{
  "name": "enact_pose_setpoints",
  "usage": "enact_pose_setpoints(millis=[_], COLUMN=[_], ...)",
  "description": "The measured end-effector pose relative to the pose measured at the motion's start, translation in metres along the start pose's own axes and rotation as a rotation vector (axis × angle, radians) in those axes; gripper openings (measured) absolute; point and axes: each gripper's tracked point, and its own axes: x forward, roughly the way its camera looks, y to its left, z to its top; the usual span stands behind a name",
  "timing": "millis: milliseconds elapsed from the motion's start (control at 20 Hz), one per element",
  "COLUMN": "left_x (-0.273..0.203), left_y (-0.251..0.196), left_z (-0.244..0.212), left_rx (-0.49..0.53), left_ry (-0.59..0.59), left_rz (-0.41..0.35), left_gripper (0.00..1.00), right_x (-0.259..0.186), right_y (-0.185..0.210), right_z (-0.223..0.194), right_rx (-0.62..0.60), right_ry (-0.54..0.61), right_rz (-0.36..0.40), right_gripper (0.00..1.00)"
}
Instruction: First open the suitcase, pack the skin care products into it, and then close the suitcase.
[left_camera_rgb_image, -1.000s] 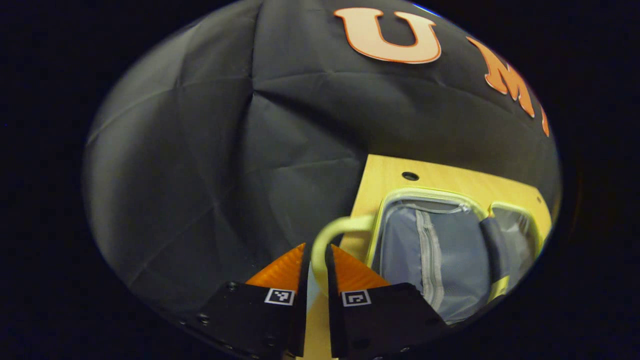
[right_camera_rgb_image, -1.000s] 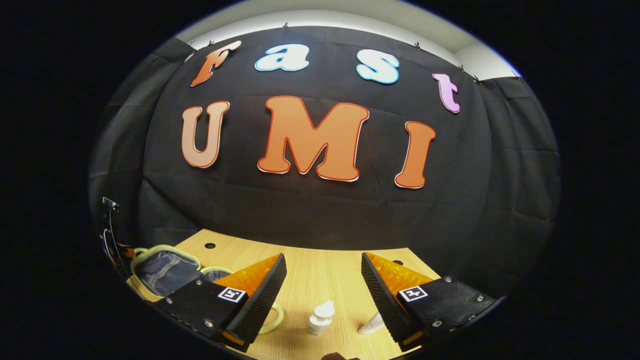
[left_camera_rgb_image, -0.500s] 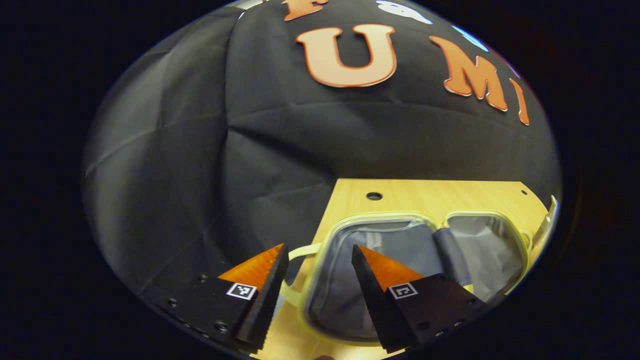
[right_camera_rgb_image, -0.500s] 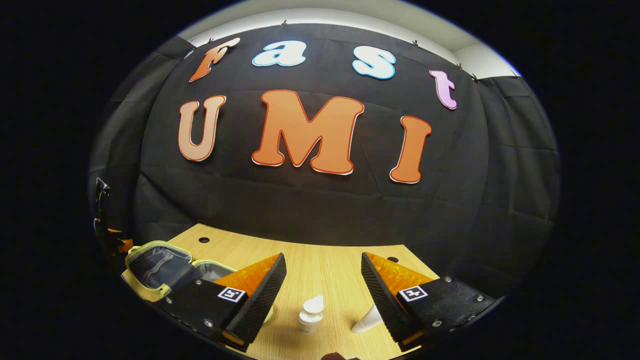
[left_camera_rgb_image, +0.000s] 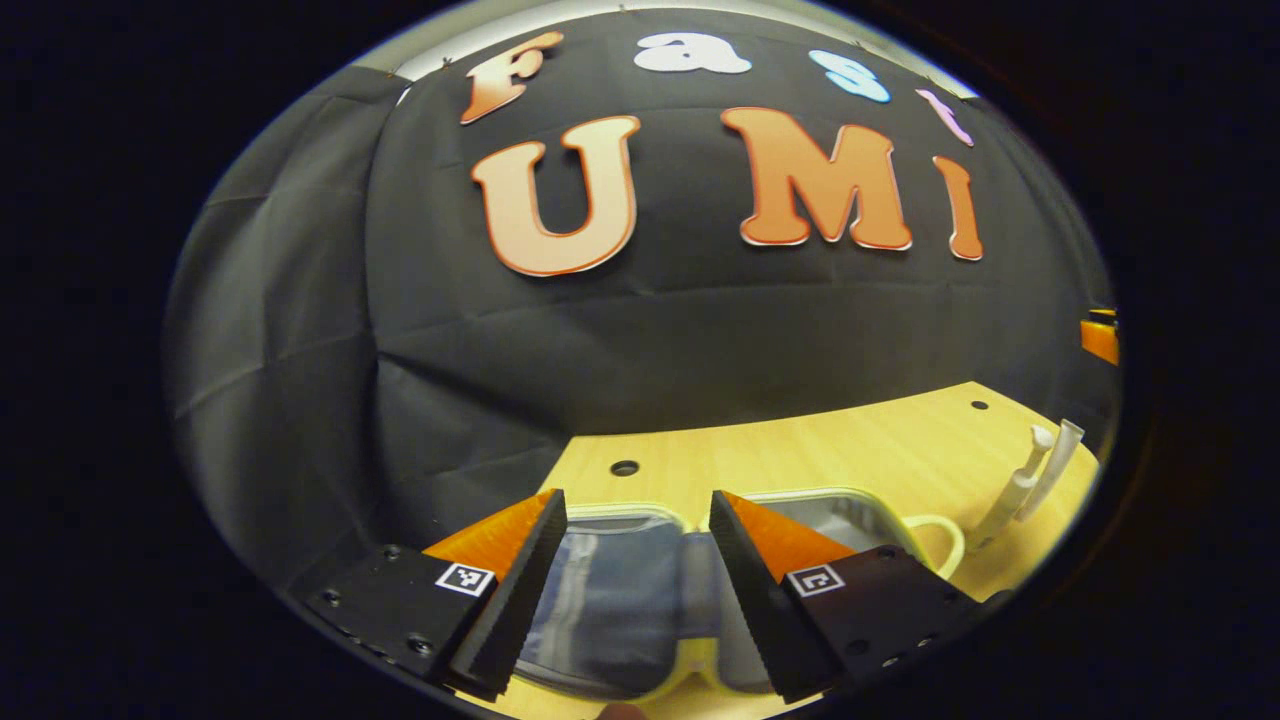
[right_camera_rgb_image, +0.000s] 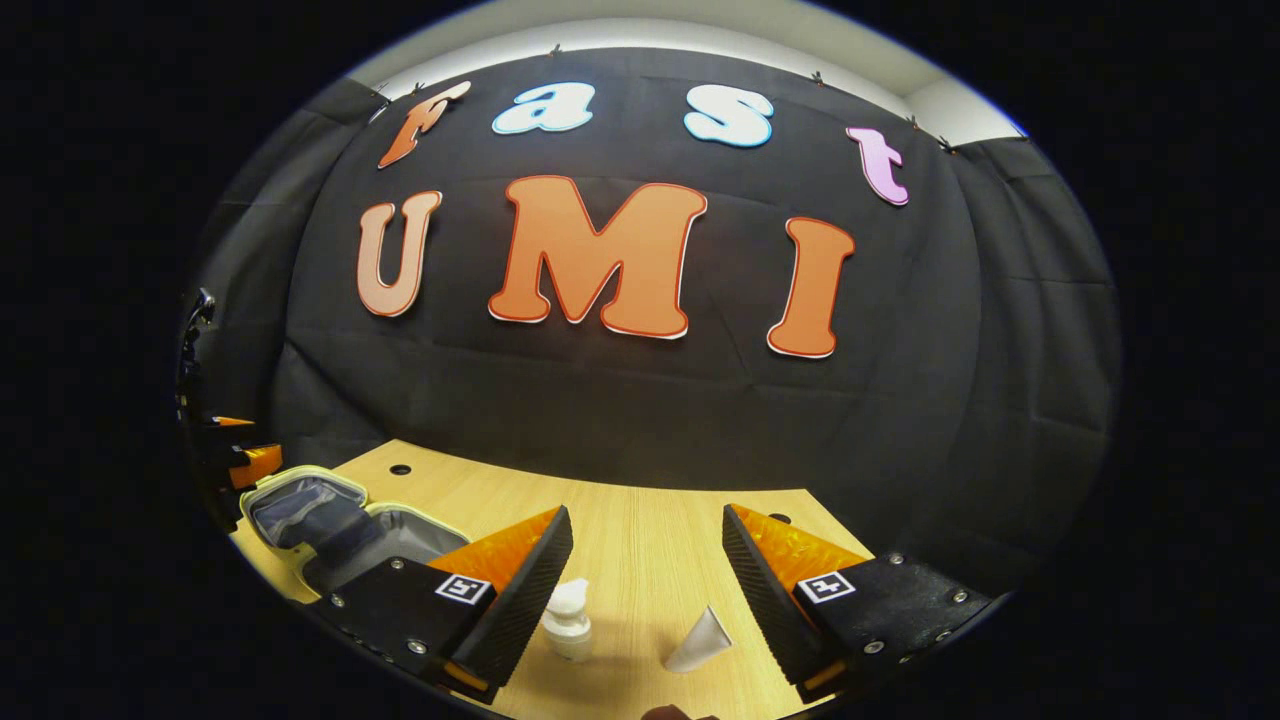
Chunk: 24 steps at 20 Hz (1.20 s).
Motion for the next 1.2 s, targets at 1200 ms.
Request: enact_pose_setpoints(millis=[1200], left_x=[0.005], left_y=[-0.390], left_z=[-0.098], left_rx=[0.161], left_ry=[0.162], left_rz=[-0.622], left_gripper=[1.00], right_x=[0.035], right_y=[-0.047], right_z=[-0.159], right_rx=[-0.045], right_ry=[0.231], right_rz=[0.127], right_gripper=[0.96])
